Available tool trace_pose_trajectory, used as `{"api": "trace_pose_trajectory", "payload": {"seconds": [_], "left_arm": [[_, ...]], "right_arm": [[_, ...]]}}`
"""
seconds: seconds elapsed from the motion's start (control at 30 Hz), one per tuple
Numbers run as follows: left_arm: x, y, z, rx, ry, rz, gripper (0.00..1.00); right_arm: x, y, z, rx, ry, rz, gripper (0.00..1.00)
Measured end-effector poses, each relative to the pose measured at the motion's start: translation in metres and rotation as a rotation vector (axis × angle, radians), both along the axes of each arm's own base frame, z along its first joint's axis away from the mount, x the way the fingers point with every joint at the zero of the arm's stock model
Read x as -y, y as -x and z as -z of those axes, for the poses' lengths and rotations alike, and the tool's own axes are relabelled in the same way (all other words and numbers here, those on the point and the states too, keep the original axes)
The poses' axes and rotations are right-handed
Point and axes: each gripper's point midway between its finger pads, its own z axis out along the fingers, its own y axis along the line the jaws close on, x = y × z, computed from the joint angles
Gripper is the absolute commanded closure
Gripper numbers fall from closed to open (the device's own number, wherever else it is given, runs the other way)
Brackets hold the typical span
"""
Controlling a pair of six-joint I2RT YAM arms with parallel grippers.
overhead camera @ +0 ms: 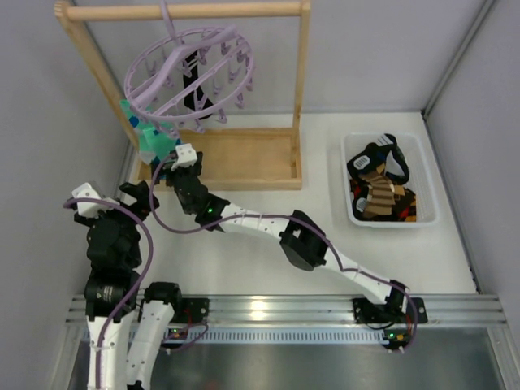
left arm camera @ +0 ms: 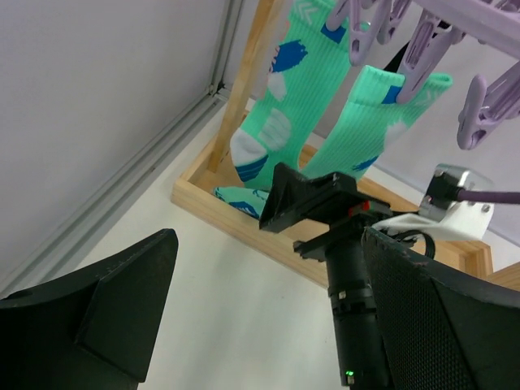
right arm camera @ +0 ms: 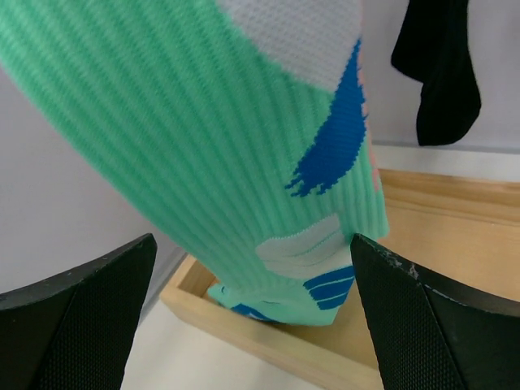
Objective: Remove the socks clipped to the hanger
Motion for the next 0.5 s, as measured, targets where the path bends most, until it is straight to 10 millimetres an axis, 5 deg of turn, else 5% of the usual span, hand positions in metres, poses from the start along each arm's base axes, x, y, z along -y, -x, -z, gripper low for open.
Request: {"api": "trace_pose_trajectory", "payload": {"seconds": [0.4,0.5], "left_arm": [[0.014,0.002,0.004,0.015,0.007,0.072,0.02],[0.016,0.001,0.008,0.005,0.006,0.082,0.01]], "right_arm": [[0.056,-0.081,-0.01,0.085,0.083,0.13,0.01],[0.063,-0.086,0.007,0.109,0.157,0.116,0.13]]}}
